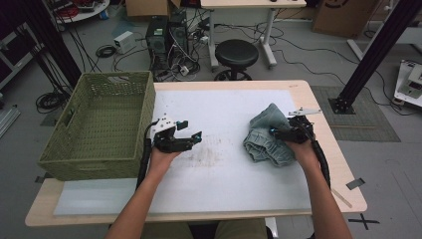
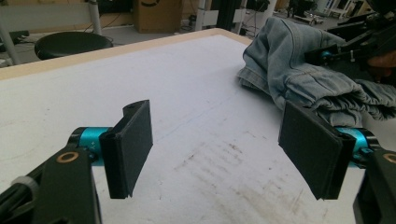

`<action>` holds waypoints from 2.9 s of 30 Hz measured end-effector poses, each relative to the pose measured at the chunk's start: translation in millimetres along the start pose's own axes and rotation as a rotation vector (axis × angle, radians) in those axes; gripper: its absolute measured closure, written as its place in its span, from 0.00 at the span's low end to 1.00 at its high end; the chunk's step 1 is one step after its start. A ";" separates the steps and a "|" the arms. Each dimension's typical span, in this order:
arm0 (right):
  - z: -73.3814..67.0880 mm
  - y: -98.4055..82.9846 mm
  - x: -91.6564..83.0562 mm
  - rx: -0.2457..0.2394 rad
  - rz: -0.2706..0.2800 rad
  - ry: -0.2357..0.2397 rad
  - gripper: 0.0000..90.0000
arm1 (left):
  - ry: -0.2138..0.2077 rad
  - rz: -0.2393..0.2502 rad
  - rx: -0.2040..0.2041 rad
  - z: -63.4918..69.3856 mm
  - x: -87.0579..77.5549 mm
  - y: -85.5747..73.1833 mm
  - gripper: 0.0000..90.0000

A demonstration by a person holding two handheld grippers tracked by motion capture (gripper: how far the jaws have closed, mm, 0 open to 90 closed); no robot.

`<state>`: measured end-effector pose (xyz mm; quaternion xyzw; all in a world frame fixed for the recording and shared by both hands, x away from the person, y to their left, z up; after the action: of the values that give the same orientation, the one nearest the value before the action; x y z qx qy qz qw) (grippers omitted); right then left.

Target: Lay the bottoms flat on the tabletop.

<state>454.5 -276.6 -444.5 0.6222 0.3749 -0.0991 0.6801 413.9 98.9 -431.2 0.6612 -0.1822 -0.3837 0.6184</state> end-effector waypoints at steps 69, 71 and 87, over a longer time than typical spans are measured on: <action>-79.2 17.2 -26.1 -0.181 0.146 0.367 0.44 | -0.133 -0.139 -0.087 31.5 30.1 -19.9 0.98; -81.9 14.0 -29.7 -0.199 0.145 0.379 0.46 | -0.126 -0.140 -0.088 29.3 29.1 -20.8 0.98; -128.4 -19.7 -29.6 -0.468 0.008 0.515 0.43 | -0.056 -0.066 -0.088 9.7 20.1 -9.4 1.00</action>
<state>372.4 -172.3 -433.8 0.4553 0.5443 0.1526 0.6879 417.4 79.5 -445.2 0.6279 -0.1604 -0.4297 0.6288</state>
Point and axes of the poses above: each handheld gripper's, and its own axes: x roughly forward along the jaws, y roughly out of its top, z roughly to its right, the point moved 5 cm from there along x, roughly forward along the jaws, and after that the axes turned 5 degrees about x, right-handed, at the moved point
